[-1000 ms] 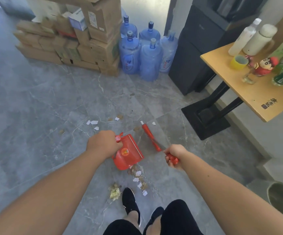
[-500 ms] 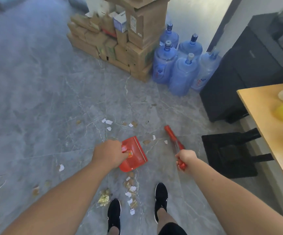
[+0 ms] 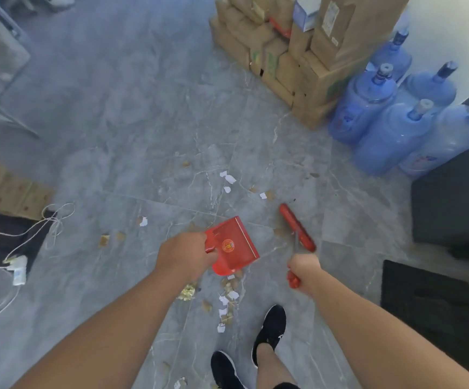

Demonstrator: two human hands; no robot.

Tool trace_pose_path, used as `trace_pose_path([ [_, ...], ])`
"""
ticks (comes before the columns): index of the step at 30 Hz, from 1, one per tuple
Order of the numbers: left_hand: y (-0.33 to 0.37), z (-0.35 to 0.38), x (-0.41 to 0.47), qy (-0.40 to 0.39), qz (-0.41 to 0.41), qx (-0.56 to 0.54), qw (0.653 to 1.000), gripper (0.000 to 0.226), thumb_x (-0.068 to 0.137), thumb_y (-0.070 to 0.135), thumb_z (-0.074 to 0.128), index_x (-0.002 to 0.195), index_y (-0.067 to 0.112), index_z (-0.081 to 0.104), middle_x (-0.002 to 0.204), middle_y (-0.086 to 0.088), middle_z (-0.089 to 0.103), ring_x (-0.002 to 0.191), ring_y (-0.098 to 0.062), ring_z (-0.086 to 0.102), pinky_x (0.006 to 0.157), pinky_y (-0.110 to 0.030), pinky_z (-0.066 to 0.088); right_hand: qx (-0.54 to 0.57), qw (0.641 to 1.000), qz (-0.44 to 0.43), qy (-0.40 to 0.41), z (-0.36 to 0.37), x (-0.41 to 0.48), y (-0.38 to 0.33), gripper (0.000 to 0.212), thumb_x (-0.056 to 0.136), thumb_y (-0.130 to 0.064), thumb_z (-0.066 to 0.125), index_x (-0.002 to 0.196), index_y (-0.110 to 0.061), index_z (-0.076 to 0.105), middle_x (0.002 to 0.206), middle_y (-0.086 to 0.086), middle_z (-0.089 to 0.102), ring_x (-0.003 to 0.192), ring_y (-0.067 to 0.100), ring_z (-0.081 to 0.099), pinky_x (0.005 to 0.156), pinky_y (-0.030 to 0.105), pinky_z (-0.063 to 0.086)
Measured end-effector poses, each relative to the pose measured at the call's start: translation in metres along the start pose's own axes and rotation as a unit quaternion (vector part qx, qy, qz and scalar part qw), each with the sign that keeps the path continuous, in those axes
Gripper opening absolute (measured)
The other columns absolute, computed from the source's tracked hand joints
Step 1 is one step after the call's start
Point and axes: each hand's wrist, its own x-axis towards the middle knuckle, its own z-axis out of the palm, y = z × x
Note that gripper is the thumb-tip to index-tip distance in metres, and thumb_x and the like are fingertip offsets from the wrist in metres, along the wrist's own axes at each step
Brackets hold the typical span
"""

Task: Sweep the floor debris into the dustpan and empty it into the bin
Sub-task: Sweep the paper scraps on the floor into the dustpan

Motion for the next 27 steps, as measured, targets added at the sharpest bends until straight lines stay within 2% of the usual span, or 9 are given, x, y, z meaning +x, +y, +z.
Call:
trace_pose_path([
  [4, -0.036, 0.007, -0.018, -0.011, -0.034, -0.010, 0.999, 0.039, 0.088, 0.064, 0.055, 0.094, 0.027, 0.065, 0.090, 0.005, 0.062, 0.093, -0.023, 0.066, 0.075, -0.032, 0.049, -0.058, 0.998, -0.023, -0.007, 0.043, -0.013, -0.002, 0.019, 0.091, 0.008, 0.042, 0.084, -0.010, 0.043, 0.067, 0.012, 0.041, 0.027, 0.014, 0.037, 0.033, 0.014, 0.030],
  [8, -0.073, 0.020, -0.043, -0.008, -0.065, -0.022, 0.998, 0.033, 0.085, 0.057, 0.058, 0.097, 0.028, 0.068, 0.093, 0.006, 0.068, 0.091, -0.021, 0.067, 0.076, -0.031, 0.051, -0.111, 0.993, -0.022, -0.029, 0.077, -0.027, 0.005, 0.016, 0.093, 0.005, 0.041, 0.088, -0.010, 0.047, 0.067, 0.012, 0.042, 0.026, 0.014, 0.037, 0.033, 0.013, 0.031],
  [12, -0.110, 0.032, -0.071, -0.001, -0.098, -0.044, 0.994, 0.027, 0.086, 0.052, 0.056, 0.093, 0.028, 0.068, 0.089, 0.006, 0.066, 0.090, -0.021, 0.067, 0.075, -0.031, 0.054, -0.161, 0.985, -0.028, -0.051, 0.111, -0.048, 0.023, 0.021, 0.089, 0.007, 0.045, 0.103, -0.007, 0.052, 0.063, 0.012, 0.043, 0.042, 0.015, 0.037, 0.034, 0.013, 0.031],
  [17, -0.158, 0.048, -0.112, -0.006, -0.136, -0.064, 0.989, 0.028, 0.089, 0.055, 0.058, 0.094, 0.028, 0.067, 0.087, 0.007, 0.058, 0.094, -0.020, 0.064, 0.070, -0.030, 0.045, -0.224, 0.971, -0.014, -0.082, 0.152, -0.080, 0.057, 0.017, 0.089, 0.010, 0.047, 0.094, -0.006, 0.052, 0.065, 0.011, 0.045, 0.049, 0.014, 0.041, 0.037, 0.015, 0.034],
  [20, -0.184, 0.059, -0.141, -0.006, -0.157, -0.086, 0.984, 0.031, 0.089, 0.058, 0.058, 0.087, 0.027, 0.057, 0.083, 0.008, 0.051, 0.091, -0.021, 0.062, 0.071, -0.031, 0.045, -0.255, 0.962, -0.015, -0.095, 0.175, -0.097, 0.085, 0.019, 0.090, 0.009, 0.044, 0.100, -0.005, 0.052, 0.068, 0.010, 0.047, 0.050, 0.013, 0.042, 0.037, 0.017, 0.035],
  [24, -0.212, 0.074, -0.178, -0.011, -0.191, -0.118, 0.974, 0.033, 0.086, 0.060, 0.059, 0.080, 0.027, 0.054, 0.078, 0.007, 0.055, 0.080, -0.022, 0.060, 0.068, -0.032, 0.047, -0.286, 0.951, -0.011, -0.121, 0.200, -0.124, 0.120, 0.015, 0.092, 0.008, 0.046, 0.095, -0.004, 0.054, 0.066, 0.010, 0.046, 0.050, 0.013, 0.043, 0.033, 0.015, 0.037],
  [27, -0.227, 0.087, -0.204, -0.004, -0.208, -0.133, 0.969, 0.034, 0.085, 0.062, 0.057, 0.083, 0.028, 0.059, 0.082, 0.006, 0.061, 0.082, -0.021, 0.063, 0.071, -0.034, 0.053, -0.306, 0.942, -0.004, -0.141, 0.216, -0.139, 0.141, 0.018, 0.092, 0.006, 0.046, 0.102, -0.007, 0.054, 0.066, 0.009, 0.048, 0.049, 0.012, 0.045, 0.036, 0.017, 0.042],
])
